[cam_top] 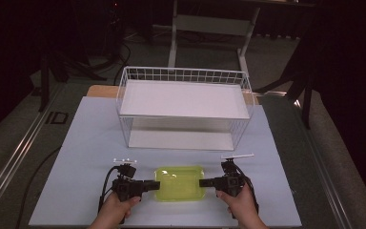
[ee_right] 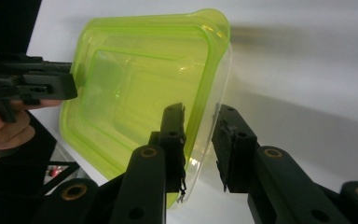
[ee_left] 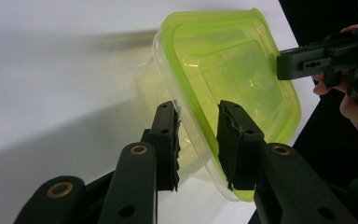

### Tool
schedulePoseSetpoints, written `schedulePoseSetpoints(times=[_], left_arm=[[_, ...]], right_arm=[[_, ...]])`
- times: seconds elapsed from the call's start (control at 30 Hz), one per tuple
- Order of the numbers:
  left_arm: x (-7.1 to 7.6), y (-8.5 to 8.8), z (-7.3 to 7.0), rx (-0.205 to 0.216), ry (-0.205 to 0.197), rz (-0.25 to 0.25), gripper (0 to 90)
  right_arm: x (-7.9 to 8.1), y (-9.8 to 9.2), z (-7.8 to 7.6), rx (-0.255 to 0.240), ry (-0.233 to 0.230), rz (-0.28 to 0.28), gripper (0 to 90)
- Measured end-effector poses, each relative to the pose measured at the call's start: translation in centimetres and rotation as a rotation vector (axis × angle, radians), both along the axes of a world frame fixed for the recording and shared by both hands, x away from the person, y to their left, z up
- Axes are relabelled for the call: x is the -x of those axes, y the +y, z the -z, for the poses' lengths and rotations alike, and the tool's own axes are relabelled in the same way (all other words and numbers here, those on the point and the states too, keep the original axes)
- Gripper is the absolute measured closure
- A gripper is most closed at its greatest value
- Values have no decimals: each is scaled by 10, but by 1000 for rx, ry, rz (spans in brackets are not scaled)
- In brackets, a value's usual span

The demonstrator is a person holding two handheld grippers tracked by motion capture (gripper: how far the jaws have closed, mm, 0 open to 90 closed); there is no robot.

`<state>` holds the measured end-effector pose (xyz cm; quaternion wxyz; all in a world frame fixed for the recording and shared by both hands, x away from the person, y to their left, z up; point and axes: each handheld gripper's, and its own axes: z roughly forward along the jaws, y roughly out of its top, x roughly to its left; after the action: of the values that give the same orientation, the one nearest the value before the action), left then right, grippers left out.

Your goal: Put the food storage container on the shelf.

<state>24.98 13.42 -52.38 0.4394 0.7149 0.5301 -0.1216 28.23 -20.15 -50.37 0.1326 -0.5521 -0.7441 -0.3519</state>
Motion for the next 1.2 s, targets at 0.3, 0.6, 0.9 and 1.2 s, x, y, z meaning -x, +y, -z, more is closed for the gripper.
schedulePoseSetpoints(times=[0.3, 0.6, 0.9, 1.2], left_arm=[[6, -7, -6, -31, 13, -8, 744], [7, -8, -14, -34, -17, -13, 799], [0, -9, -24, -24, -62, -8, 805], [-14, -10, -39, -33, -131, -20, 809]], right_arm=[[5, 2, -2, -1, 3, 0, 774], [10, 0, -8, 1, -49, 1, 796], [9, -1, -21, 19, -138, 12, 796], [0, 0, -33, 22, -209, 26, 796]])
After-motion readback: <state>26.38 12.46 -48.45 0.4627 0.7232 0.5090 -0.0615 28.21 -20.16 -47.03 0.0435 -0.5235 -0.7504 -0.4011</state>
